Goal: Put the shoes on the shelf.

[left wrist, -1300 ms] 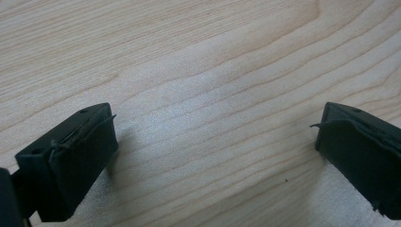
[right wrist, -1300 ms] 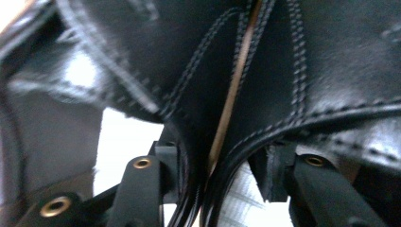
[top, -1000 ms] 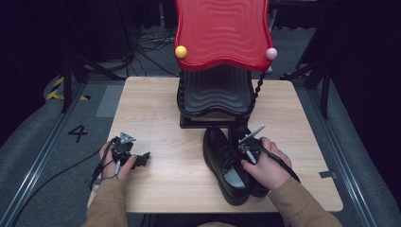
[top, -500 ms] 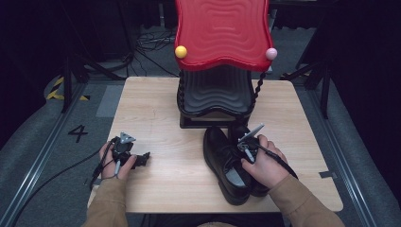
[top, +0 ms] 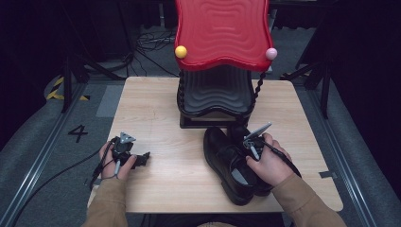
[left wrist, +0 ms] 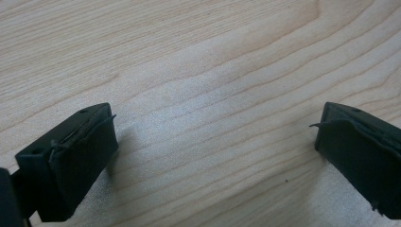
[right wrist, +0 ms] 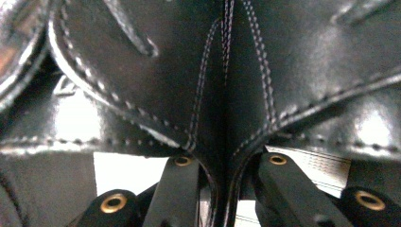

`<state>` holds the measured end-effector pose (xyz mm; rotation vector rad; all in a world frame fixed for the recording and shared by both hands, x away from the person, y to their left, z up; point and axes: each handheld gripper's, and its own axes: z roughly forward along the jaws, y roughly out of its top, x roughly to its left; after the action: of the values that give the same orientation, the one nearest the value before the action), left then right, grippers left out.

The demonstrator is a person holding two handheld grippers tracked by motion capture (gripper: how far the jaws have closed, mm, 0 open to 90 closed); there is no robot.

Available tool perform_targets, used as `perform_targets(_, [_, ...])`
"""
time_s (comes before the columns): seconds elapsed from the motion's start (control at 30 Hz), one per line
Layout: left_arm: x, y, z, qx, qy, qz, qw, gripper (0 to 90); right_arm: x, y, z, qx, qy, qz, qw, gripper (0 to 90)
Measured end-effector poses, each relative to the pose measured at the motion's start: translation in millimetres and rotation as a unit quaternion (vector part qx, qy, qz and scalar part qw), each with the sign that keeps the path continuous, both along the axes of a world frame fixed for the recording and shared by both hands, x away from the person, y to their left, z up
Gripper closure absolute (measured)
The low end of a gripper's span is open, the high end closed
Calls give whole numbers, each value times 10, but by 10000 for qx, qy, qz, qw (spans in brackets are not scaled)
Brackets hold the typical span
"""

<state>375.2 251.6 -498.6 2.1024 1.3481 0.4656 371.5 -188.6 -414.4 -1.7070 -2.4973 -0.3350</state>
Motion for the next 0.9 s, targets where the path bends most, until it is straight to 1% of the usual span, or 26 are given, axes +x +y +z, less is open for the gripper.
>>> perform_targets(0.1, [0, 0, 0, 1, 1, -2, 10000, 3, -30, -2, 45, 50, 34, -7, 10000, 827])
perform_targets(0.23, [1, 0, 0, 0, -1, 2, 10000, 3, -92, -22, 138, 142, 66, 60, 9999, 827])
perform_targets(0.33, [1, 0, 0, 2, 1, 1, 10000, 2, -149, -41, 226, 108, 83, 127, 9998, 826])
perform_targets(0.47, [1, 0, 0, 2, 1, 1, 10000, 3, -219, -84, 368, 138, 91, 190, 9997, 826])
perform_targets(0.5, [1, 0, 0, 2, 1, 1, 10000, 3, -219, -84, 368, 138, 91, 190, 9997, 826])
perform_targets(0.67, [1, 0, 0, -3, 6, 0, 10000, 2, -310, -118, 561, 67, 26, 202, 9998, 826])
perform_targets(0.73, [0, -1, 0, -4, 4, 4, 10000, 3, -350, -130, 636, 94, -22, 203, 9997, 825])
perform_targets(0.87, [1, 0, 0, 2, 2, 0, 10000, 3, -399, -150, 760, 82, -40, 266, 9996, 825])
perform_targets(0.9, [1, 0, 0, 2, 2, 0, 10000, 3, -399, -150, 760, 82, -40, 266, 9996, 825])
